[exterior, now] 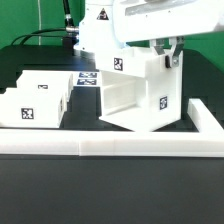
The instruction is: Assemble drawer
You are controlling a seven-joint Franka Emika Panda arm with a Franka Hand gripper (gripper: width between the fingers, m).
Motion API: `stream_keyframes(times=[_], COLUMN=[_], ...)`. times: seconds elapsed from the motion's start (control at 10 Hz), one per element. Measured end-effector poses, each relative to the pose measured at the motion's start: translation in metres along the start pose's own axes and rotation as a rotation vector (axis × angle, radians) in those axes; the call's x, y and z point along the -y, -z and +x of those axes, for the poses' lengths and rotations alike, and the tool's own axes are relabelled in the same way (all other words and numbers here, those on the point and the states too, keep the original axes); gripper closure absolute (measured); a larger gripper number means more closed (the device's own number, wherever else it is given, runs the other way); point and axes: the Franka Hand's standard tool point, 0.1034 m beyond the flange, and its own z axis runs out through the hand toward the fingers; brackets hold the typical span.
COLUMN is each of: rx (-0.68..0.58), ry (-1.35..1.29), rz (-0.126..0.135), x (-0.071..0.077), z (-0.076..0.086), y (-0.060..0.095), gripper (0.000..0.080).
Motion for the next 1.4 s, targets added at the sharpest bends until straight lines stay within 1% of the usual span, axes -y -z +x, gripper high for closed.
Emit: stream_keyframes(times=[0.1,0.2,1.2,1.4], rx=[-0.017,-0.026,-0.026,-0.027], ry=[-0.041,-0.045,-0.045,-0.044], rz=[0.024,0.033,0.033,0.040], x=[0.0040,0.0055,0.0055,0.0079], z=[0.0008,0.0008,0.0008,0.0010], y=[-0.0028,-0.0042,-0.0042,-0.0020], gripper=[0.0755,0.0745,0.0738,0.0739])
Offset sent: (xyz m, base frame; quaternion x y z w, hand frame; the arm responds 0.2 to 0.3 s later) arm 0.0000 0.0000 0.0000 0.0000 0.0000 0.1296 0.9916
